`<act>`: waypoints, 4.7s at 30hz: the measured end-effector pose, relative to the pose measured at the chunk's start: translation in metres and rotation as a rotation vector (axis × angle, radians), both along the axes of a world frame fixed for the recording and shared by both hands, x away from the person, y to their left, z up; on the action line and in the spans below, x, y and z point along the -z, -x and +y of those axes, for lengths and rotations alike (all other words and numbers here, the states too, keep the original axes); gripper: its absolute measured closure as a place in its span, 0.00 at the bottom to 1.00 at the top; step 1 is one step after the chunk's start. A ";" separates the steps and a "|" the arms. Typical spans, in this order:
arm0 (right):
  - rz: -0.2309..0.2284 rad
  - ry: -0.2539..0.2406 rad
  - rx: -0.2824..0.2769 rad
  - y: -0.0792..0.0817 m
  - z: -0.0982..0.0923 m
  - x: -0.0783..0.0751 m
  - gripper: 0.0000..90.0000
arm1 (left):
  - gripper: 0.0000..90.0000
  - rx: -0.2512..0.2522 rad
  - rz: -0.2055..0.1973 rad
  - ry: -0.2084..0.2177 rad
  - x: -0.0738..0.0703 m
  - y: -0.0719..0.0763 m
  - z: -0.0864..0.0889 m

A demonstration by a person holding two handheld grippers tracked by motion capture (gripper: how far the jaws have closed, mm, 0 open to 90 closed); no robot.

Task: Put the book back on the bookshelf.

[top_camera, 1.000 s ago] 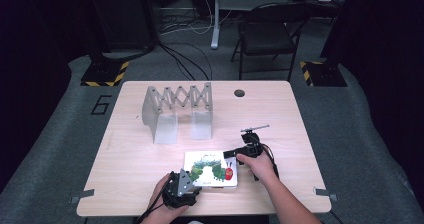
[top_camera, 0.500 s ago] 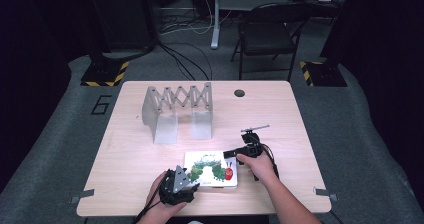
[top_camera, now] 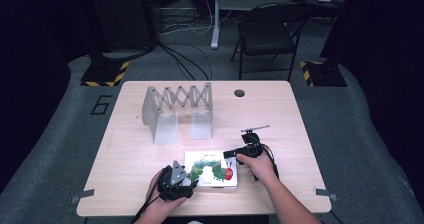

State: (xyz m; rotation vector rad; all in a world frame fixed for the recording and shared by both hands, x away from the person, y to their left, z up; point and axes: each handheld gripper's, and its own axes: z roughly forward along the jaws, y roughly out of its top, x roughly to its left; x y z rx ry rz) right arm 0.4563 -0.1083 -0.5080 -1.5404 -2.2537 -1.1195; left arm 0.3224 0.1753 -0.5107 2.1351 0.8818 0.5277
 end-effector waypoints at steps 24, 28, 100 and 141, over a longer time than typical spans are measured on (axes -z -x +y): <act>-0.020 0.017 -0.003 0.002 0.001 -0.001 0.56 | 0.29 -0.043 0.064 0.074 0.006 -0.005 0.006; -0.011 0.008 -0.002 0.002 -0.001 -0.002 0.58 | 0.29 -0.047 0.060 0.077 0.006 -0.005 0.006; -0.150 0.002 -0.021 0.037 -0.005 -0.044 0.66 | 0.25 0.020 0.158 0.141 0.008 -0.012 0.011; -0.191 0.013 -0.017 0.034 0.000 -0.051 0.65 | 0.43 -0.014 0.216 0.193 -0.002 -0.022 0.023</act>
